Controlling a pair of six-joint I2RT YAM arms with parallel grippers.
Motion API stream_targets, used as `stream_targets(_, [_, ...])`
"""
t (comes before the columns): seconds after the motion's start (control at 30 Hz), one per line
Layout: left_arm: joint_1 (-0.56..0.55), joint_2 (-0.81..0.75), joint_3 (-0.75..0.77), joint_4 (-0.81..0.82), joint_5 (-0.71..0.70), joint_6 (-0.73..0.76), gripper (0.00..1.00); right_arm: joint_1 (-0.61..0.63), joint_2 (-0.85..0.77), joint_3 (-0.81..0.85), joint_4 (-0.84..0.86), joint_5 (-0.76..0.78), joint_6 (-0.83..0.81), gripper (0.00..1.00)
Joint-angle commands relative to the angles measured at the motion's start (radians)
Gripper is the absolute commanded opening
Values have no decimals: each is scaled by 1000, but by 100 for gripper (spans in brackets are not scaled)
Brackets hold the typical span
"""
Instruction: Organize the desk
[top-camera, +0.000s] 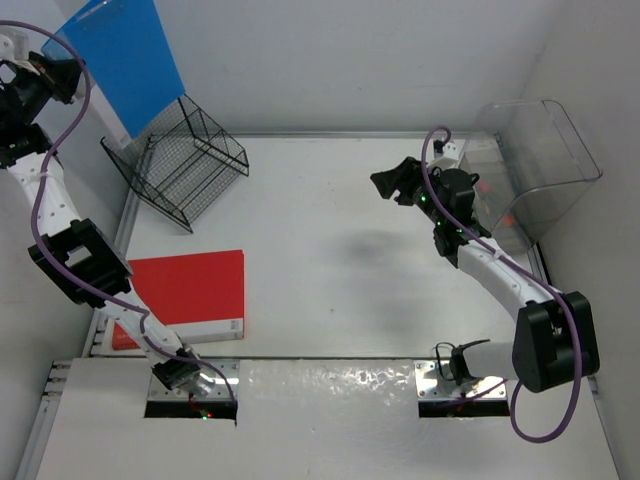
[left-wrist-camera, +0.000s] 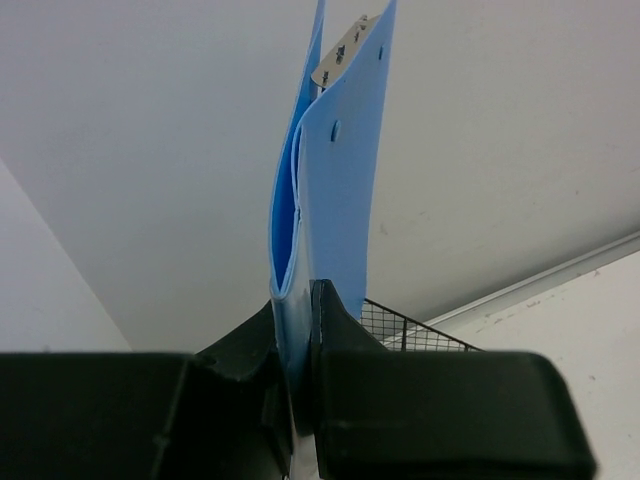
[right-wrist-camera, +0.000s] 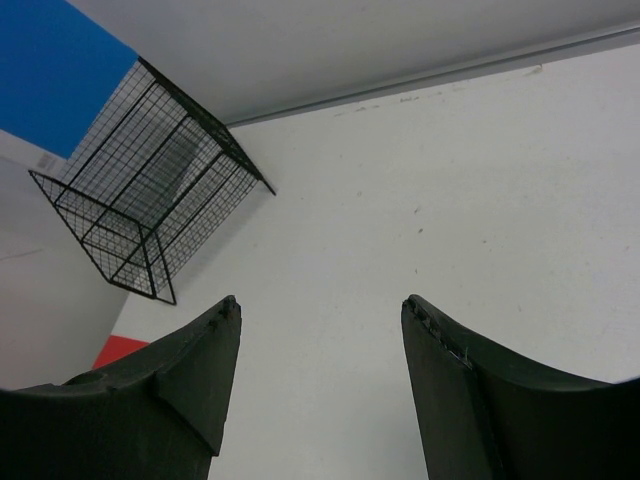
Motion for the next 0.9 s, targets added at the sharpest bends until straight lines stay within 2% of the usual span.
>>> stream_targets(0.0, [8, -15, -7, -75, 21, 33, 0, 1, 16, 50, 39, 3, 3, 64])
stream_targets(0.3, [8, -23, -16, -104, 36, 32, 0, 1, 8, 50, 32, -8, -4, 64])
stream_targets(0.5, [3, 1, -66, 32, 85, -50, 0, 0, -3, 46, 31, -11, -14, 64])
stream_targets(0.87, [-1, 64, -108, 123, 127, -102, 0, 1, -32, 43, 12, -3, -26, 64])
